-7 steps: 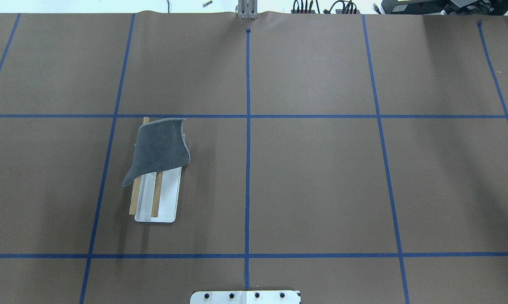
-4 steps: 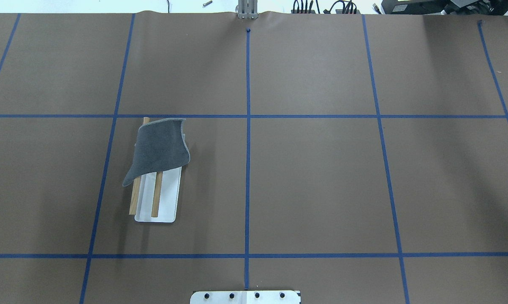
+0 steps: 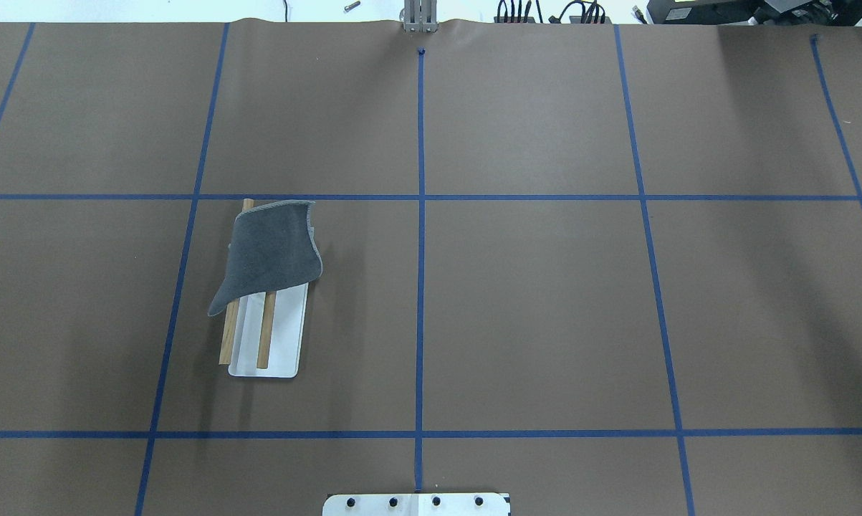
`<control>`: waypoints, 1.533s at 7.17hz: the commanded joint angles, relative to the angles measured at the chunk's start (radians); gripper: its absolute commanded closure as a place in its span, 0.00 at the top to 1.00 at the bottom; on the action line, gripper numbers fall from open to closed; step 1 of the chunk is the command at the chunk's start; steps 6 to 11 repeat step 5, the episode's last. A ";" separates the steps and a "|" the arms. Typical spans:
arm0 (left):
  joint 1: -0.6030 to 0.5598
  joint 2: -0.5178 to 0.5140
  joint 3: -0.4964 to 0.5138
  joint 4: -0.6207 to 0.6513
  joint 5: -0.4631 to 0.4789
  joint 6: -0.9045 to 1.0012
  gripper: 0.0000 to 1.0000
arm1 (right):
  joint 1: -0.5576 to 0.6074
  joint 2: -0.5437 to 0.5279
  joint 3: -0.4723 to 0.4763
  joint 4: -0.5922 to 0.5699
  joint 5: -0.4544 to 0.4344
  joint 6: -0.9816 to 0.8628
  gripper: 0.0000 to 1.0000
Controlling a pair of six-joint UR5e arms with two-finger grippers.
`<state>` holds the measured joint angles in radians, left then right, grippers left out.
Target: Hang towel on rack
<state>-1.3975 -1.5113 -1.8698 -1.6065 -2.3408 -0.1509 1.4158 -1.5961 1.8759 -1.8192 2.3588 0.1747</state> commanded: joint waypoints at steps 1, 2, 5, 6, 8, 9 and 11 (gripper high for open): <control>0.000 -0.003 0.006 -0.001 0.000 -0.001 0.99 | 0.000 -0.007 -0.009 0.044 -0.004 -0.007 1.00; 0.000 -0.004 0.009 -0.001 0.000 -0.001 0.99 | 0.002 -0.019 -0.006 0.091 -0.019 -0.021 1.00; 0.000 -0.010 0.020 -0.001 0.000 -0.001 0.99 | 0.000 -0.056 -0.006 0.164 -0.105 -0.029 1.00; 0.000 -0.010 0.020 -0.001 0.000 -0.001 0.99 | 0.000 -0.056 -0.006 0.164 -0.105 -0.029 1.00; 0.000 -0.010 0.020 -0.001 0.000 -0.001 0.99 | 0.000 -0.056 -0.006 0.164 -0.105 -0.029 1.00; 0.000 -0.010 0.020 -0.001 0.000 -0.001 0.99 | 0.000 -0.056 -0.006 0.164 -0.105 -0.029 1.00; 0.000 -0.010 0.020 -0.001 0.000 -0.001 0.99 | 0.000 -0.056 -0.006 0.164 -0.105 -0.029 1.00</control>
